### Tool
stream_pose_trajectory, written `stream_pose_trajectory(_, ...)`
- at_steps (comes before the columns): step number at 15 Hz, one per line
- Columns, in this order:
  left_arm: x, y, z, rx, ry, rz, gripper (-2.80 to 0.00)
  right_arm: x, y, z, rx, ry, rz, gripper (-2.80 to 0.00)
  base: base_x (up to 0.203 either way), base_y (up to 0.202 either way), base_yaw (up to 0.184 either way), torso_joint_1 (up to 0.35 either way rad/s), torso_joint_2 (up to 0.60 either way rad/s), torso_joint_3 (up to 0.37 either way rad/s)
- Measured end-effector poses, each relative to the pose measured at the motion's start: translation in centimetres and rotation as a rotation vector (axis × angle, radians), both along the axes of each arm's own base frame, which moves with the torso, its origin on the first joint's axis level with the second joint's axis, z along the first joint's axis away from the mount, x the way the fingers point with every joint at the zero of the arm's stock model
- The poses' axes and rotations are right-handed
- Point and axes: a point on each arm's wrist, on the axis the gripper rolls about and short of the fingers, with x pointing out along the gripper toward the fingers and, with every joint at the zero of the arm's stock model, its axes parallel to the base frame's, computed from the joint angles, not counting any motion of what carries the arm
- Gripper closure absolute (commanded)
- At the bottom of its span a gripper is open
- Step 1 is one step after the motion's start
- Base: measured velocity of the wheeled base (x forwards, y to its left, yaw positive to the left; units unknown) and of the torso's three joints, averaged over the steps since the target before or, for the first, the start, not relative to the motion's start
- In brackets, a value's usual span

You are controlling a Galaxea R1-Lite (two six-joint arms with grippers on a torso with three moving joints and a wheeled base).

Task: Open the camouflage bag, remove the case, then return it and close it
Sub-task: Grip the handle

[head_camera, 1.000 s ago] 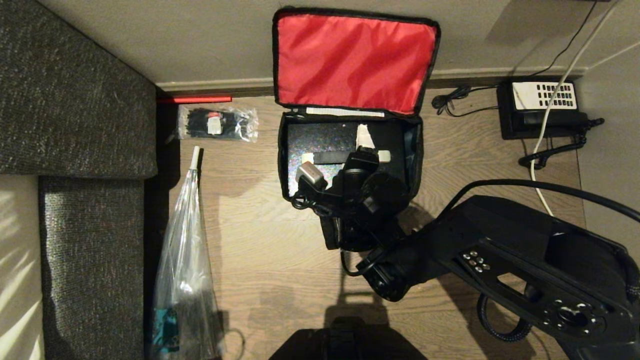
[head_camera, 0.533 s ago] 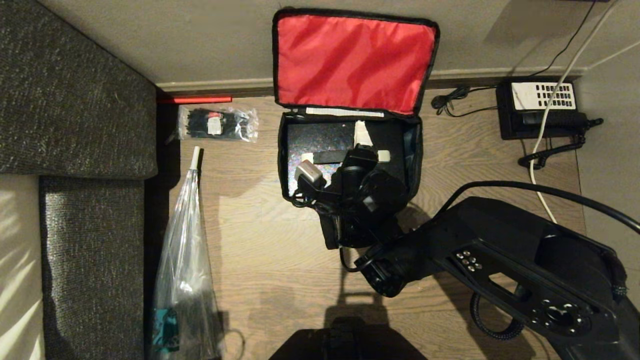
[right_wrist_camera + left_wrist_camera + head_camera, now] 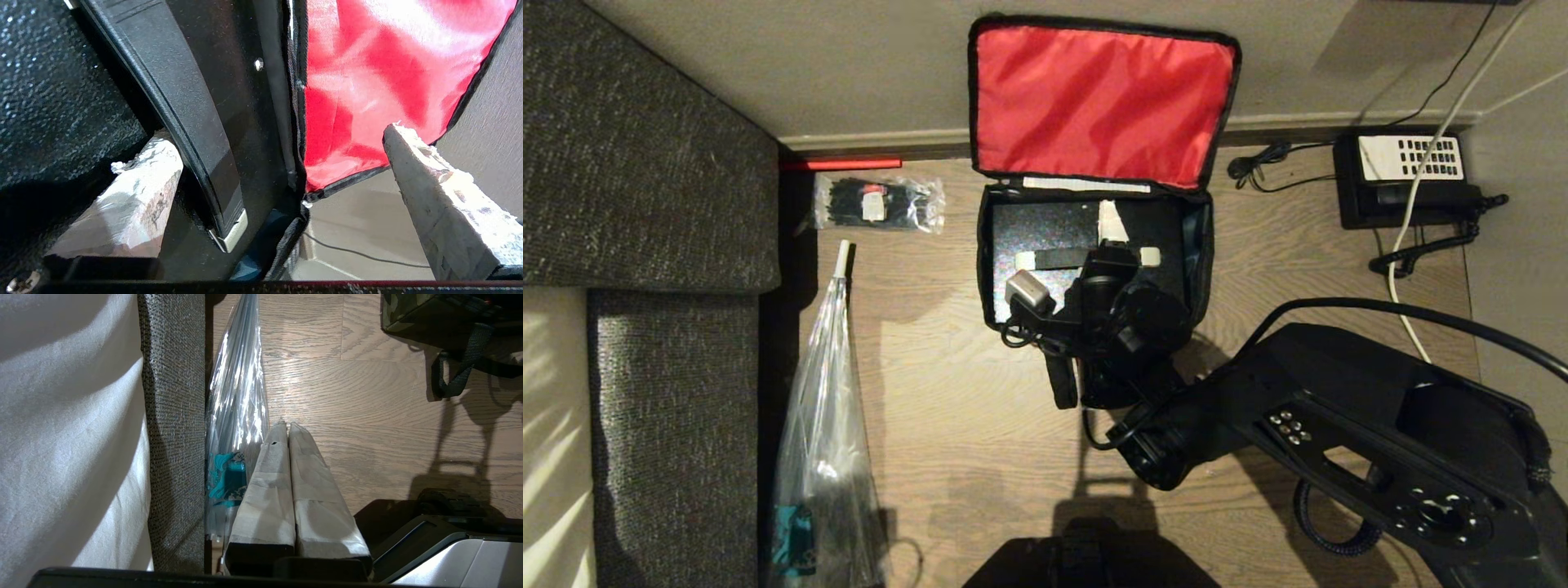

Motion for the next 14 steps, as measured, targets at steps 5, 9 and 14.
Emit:
stream_pose_trajectory(5, 0.0, 0.0, 0.0, 0.000, 0.000, -0.001, 0.00, -0.5, 0.3, -0.1, -0.030, 0.017, -0.020, -2.80, 0.000, 0.000, 0.000, 0.000, 0.00, 0.000)
stream_pose_trajectory(9, 0.0, 0.0, 0.0, 0.000, 0.000, 0.000, 0.00, -0.4, 0.4, 0.7, -0.003, 0.018, -0.081, -2.80, 0.000, 0.000, 0.000, 0.000, 0.00, 0.000)
stream_pose_trajectory(14, 0.0, 0.0, 0.0, 0.000, 0.000, 0.000, 0.00, -0.2, 0.3, 0.8, -0.003, 0.021, -0.116, -2.80, 0.000, 0.000, 0.000, 0.000, 0.00, 0.000)
